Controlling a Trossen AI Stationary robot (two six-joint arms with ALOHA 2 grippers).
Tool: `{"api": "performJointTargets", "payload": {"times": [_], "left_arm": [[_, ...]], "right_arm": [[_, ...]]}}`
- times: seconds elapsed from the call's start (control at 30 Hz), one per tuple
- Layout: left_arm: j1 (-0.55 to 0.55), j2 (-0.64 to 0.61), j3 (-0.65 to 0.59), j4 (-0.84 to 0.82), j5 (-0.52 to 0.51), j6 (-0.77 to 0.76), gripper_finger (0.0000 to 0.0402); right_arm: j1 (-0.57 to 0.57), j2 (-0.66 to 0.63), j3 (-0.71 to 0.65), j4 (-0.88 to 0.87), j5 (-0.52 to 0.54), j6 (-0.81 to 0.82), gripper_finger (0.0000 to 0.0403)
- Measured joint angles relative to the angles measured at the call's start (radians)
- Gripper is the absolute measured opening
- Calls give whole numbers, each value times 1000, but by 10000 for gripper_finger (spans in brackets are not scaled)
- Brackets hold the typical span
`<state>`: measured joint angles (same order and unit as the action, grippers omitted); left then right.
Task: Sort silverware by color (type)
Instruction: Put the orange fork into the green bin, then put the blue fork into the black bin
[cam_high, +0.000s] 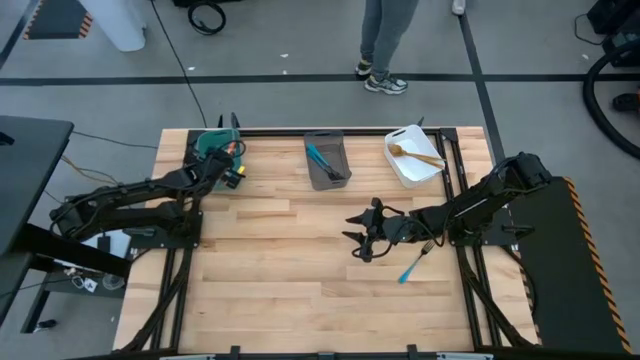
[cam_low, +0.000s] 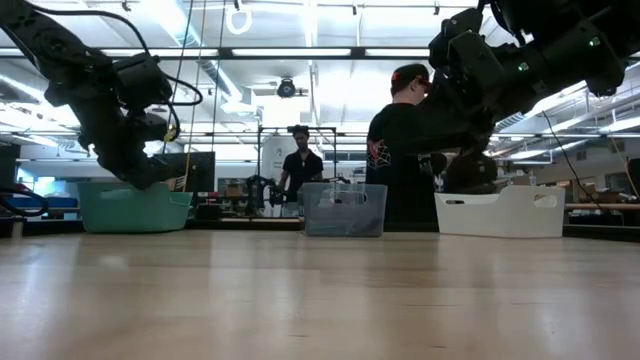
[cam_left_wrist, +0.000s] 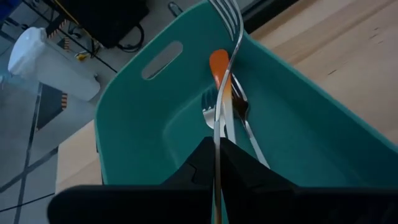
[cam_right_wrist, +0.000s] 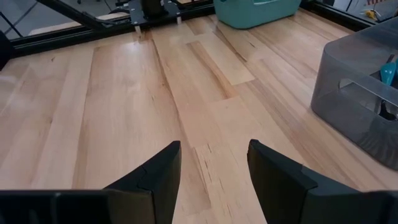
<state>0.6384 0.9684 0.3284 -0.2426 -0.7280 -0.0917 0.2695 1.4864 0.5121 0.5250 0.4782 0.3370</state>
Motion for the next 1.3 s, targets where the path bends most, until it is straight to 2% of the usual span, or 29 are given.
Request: {"api": "performJointTargets", "payload": {"times": [0.4, 0.77, 1.0, 1.3], "left_arm": [[-1, 0, -24, 34, 30, -1, 26], [-9, 0, -17, 60, 34, -1, 105], [-100, -3, 67, 80, 96, 62, 101], [-226, -3, 125, 96, 99, 73, 98]], "right_arm": [[6, 0, 0, 13, 0, 0, 191], [6, 0, 0, 13, 0, 0, 191], [6, 0, 0, -8, 0, 0, 191], [5, 0, 0, -63, -8, 12, 191]]}}
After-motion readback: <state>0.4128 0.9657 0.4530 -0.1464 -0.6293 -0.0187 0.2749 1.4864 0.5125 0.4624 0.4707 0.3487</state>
